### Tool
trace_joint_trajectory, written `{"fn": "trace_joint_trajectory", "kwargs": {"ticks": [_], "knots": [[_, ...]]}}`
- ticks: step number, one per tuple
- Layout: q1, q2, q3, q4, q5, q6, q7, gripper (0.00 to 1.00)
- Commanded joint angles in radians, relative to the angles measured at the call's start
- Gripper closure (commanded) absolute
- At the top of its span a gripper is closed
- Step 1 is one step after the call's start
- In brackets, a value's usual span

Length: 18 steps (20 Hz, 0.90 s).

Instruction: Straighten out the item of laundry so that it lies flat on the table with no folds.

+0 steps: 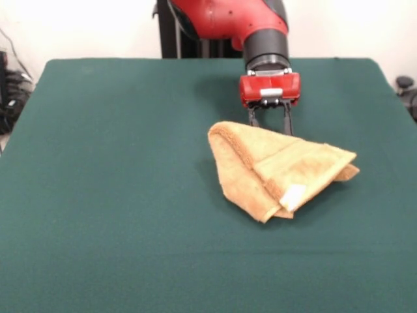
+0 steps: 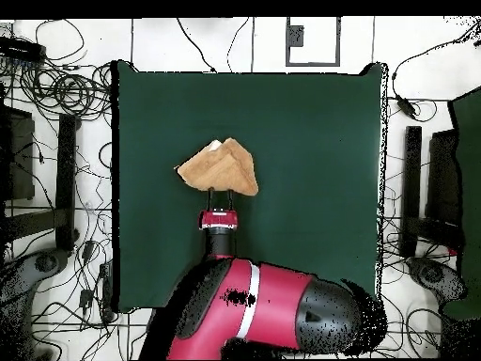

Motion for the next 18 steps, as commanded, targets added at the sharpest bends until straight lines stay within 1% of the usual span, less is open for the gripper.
{"fn": "trace_joint_trajectory", "kwargs": {"ticks": [1,3,6,15,18], "knots": [[0.018,-0.079,0.109,-0.27,-0.04,0.255,0.184,0.0],[0.013,-0.073,0.117,-0.302,-0.062,0.285,0.195,0.0],[0.01,-0.07,0.118,-0.307,-0.062,0.285,0.203,0.0],[0.034,-0.116,0.104,-0.233,0.022,0.264,0.199,0.0],[0.034,-0.115,0.103,-0.228,0.031,0.265,0.202,0.0]]}}
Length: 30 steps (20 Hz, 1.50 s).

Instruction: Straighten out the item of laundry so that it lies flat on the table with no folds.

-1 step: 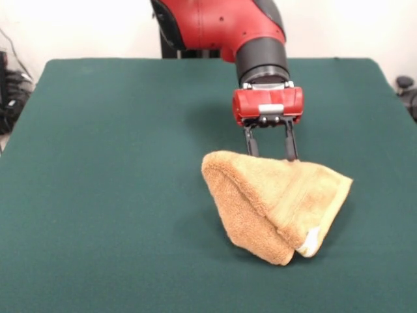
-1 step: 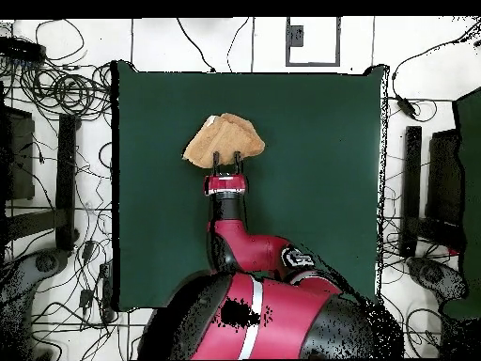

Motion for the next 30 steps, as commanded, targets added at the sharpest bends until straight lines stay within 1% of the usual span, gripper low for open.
{"fn": "trace_joint_trajectory", "kwargs": {"ticks": [1,8,14,15,19,21,24,30], "knots": [[0.036,0.001,0.103,-0.065,0.081,0.055,0.204,0.0],[0.036,0.005,0.105,-0.059,0.093,0.05,0.211,0.0],[0.032,0.015,0.108,-0.072,0.078,0.05,0.216,0.0],[0.028,0.031,0.112,-0.089,0.061,0.048,0.221,0.0],[-0.003,0.12,0.134,-0.212,-0.05,0.053,0.262,0.0],[-0.011,0.146,0.138,-0.238,-0.069,0.045,0.273,0.0],[-0.013,0.148,0.137,-0.227,-0.066,0.03,0.27,0.0],[-0.003,0.129,0.126,-0.164,-0.039,-0.013,0.25,0.0]]}}
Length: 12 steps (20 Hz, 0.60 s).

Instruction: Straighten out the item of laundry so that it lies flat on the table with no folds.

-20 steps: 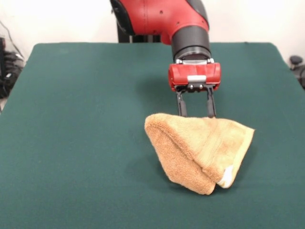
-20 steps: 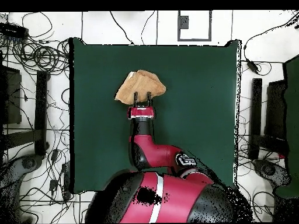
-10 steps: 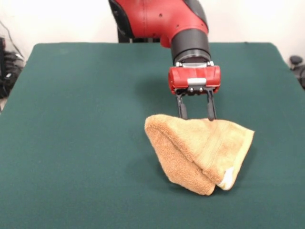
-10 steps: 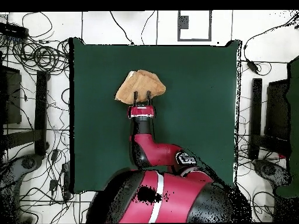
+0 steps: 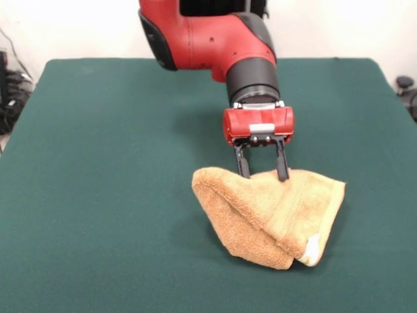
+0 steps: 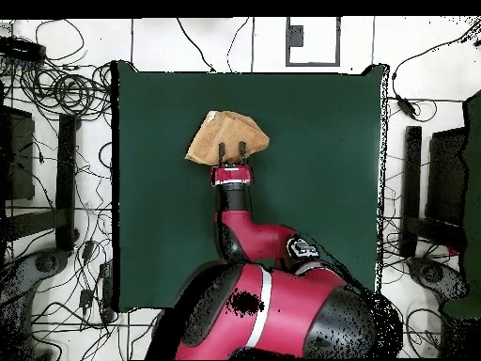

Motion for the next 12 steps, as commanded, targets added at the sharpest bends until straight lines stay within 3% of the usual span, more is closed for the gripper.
{"fn": "trace_joint_trajectory", "kwargs": {"ticks": [1,12], "knots": [[0.02,0.054,0.122,-0.042,0.01,-0.02,0.248,0.0],[0.041,0.039,0.094,0.02,0.086,-0.051,0.202,0.0]]}}
